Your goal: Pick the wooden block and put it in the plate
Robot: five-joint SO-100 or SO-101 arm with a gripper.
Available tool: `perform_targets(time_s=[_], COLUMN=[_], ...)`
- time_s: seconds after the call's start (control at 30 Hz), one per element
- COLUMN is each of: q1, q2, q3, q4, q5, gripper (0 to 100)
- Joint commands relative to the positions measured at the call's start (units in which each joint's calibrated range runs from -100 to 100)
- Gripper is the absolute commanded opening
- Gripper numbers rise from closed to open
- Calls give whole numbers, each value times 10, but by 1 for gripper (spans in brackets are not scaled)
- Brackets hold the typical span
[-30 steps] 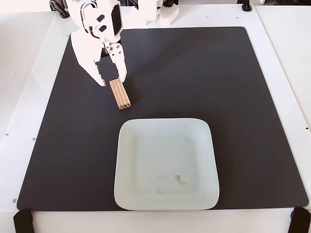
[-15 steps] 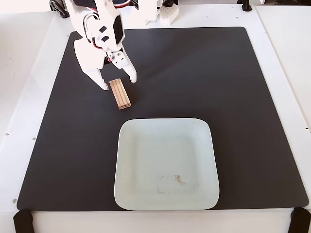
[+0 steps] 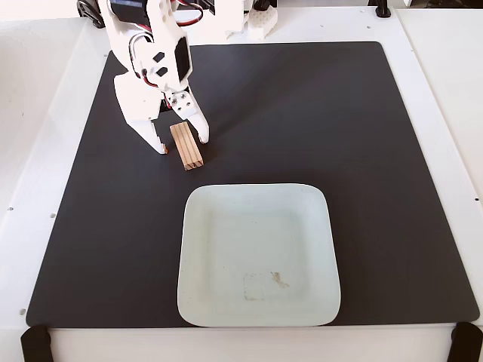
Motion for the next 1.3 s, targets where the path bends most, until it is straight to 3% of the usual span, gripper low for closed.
perform_targets(time_s=[0.0,0.13,0.43,0.9,1.0,1.13,1.27], q1=[5,5,6,-47,-99,-160,-169], q2=[5,7,-19,-375,-395,-331,-232], q3=[-15,-8,37,252,260,246,232], q4=[-21,-20,-16,-22,-86,-265,-418], q5=[-4,-4,-5,-37,-83,-152,-163], gripper=[14,0,2,1,1,1,1])
